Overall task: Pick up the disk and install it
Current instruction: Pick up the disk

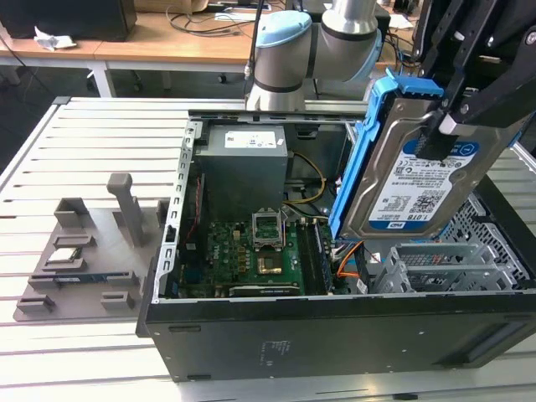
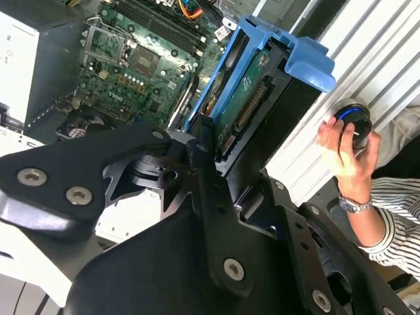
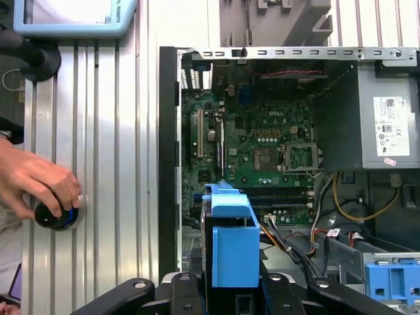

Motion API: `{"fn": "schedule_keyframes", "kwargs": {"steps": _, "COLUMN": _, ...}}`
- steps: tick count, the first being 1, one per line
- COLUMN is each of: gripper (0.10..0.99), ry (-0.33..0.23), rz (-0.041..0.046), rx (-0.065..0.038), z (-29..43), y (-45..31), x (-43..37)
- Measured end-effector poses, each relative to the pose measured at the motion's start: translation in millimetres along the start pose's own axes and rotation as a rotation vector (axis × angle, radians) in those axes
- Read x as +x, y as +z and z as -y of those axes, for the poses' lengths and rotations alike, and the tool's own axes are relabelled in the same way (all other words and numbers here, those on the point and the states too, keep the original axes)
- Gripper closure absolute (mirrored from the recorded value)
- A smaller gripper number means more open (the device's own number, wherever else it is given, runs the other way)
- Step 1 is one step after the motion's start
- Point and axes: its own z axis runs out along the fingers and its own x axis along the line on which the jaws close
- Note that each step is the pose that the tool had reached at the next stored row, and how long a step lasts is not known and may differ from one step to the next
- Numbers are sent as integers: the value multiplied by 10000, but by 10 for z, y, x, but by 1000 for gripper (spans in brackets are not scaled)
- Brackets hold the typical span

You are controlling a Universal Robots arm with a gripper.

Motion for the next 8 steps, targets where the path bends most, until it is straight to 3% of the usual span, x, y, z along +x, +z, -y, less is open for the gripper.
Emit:
{"fn": "schedule_keyframes", "kwargs": {"steps": 4, "gripper": 725, "ry": 14, "rz": 2, "rx": 0, "z": 4, "y": 17, "x": 84}}
{"fn": "schedule_keyframes", "kwargs": {"steps": 8, "gripper": 725, "ry": 67, "rz": 133, "rx": -4, "z": 5, "y": 20, "x": 102}}
